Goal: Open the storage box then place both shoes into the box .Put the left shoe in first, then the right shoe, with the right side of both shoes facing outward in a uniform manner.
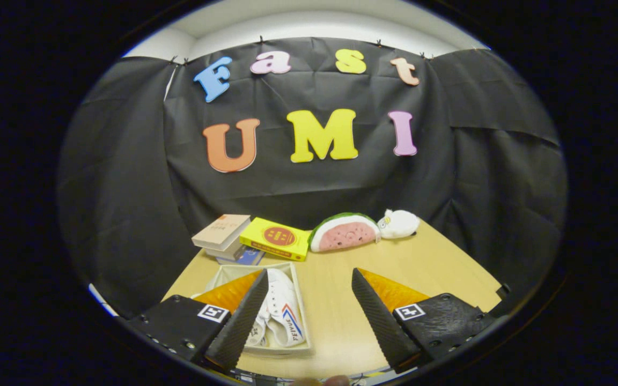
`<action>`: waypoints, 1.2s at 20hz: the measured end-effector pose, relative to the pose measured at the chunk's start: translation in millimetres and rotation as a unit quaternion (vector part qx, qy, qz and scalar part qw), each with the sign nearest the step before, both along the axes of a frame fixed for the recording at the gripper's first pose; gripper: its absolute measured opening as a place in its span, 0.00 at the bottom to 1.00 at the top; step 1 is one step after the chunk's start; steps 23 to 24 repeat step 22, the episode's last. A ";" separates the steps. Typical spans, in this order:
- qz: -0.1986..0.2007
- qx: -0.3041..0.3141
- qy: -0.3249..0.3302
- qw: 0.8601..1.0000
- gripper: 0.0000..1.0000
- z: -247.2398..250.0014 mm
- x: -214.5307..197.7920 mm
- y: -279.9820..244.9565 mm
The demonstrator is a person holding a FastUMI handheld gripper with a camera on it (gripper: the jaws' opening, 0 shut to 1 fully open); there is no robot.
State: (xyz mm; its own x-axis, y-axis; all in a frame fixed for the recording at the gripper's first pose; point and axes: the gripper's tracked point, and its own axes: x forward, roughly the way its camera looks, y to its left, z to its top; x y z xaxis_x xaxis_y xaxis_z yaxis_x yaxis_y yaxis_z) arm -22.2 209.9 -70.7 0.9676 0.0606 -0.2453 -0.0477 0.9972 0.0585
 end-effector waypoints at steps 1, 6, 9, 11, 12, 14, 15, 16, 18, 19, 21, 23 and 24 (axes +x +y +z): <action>-0.001 -0.003 -0.013 1.000 0.96 9.2 -1.9 -8.0; 0.004 -0.016 -0.052 0.999 0.96 26.3 -8.4 -28.6; 0.011 -0.019 -0.068 0.997 0.96 24.1 -10.2 -33.9; 0.020 -0.024 -0.070 0.997 0.96 18.3 -12.7 -34.1; 0.023 -0.021 -0.073 0.997 0.96 17.8 -15.3 -34.2; 0.025 -0.014 -0.077 0.997 0.96 17.5 -19.0 -36.1; 0.023 -0.012 -0.081 0.996 0.96 17.5 -19.6 -38.3; 0.021 -0.008 -0.081 0.996 0.96 17.2 -21.6 -40.3; 0.021 -0.004 -0.085 0.996 0.96 18.2 -26.1 -41.8; 0.022 -0.007 -0.087 0.996 0.96 19.0 -27.7 -42.1; 0.026 -0.013 -0.089 0.996 0.96 16.8 -31.3 -41.3; 0.027 -0.015 -0.090 0.996 0.96 17.6 -33.0 -41.0; 0.027 -0.015 -0.090 0.996 0.96 17.6 -33.0 -41.0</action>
